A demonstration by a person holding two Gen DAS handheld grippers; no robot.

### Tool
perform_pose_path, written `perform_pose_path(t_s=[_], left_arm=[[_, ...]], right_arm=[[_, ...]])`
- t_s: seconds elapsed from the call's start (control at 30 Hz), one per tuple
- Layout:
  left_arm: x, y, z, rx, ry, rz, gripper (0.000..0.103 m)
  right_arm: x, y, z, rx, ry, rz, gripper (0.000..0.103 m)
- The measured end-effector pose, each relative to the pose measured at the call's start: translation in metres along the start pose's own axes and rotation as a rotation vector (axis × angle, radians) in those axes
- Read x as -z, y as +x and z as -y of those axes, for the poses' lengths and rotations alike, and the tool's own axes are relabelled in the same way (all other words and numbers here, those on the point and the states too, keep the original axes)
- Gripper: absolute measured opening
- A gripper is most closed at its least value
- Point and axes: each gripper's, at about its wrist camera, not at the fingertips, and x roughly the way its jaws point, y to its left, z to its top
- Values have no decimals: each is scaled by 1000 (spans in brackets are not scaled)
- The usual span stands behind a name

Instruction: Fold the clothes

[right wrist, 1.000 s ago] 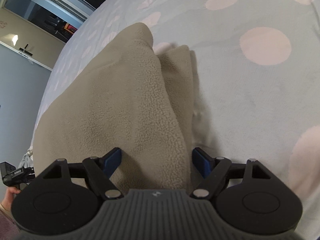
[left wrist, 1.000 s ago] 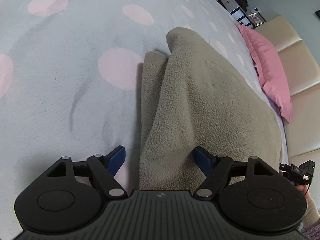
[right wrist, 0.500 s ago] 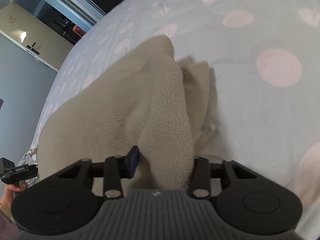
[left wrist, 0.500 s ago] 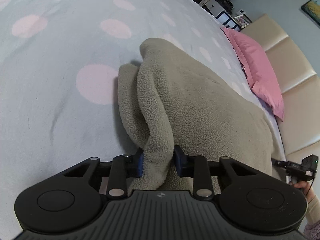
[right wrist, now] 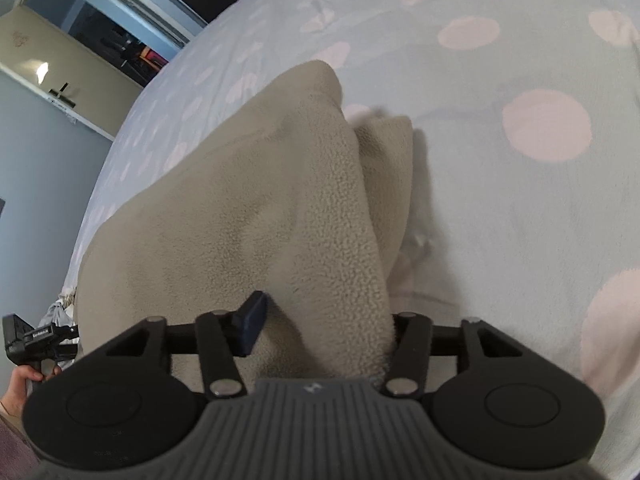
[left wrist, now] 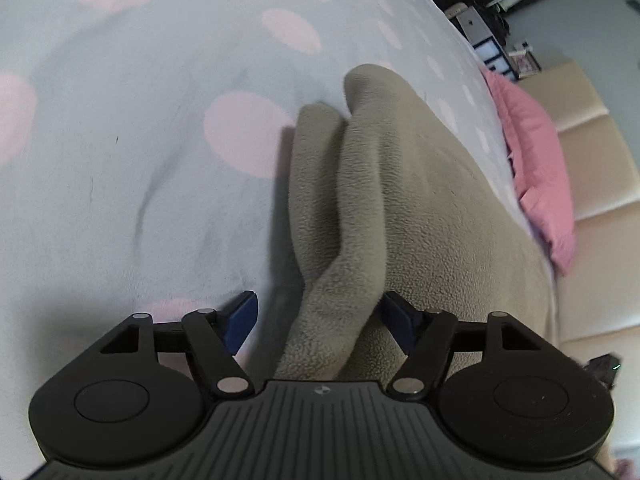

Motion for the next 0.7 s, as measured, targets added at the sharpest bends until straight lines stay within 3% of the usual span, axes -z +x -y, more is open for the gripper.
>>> perform_pose_path(t_s=[0.07, 0.13, 0.3, 0.4, 0.43, 0.47, 0.7], left_arm=[[0, 3, -4, 21, -20, 3, 72], [0, 7, -7, 42, -30, 12, 75], [-2, 14, -10, 80, -28, 20, 75], [-2, 18, -6, 103, -19, 22, 66], [-1, 19, -5, 125, -21, 20, 52], [-1, 20, -3, 142, -19, 19, 46], [-1, 16, 14, 115, 71, 34, 35]], right_arm=[[1, 5, 7, -12, 34, -19, 71], [4, 10, 15, -35, 81, -30, 74], [4, 22, 22, -90, 123, -36, 76], [3, 28, 16, -90, 107, -35, 74], [2, 29, 14, -89, 96, -32, 73], [1, 29, 12, -86, 82, -28, 70], [1, 14, -6, -61, -15, 24, 46]])
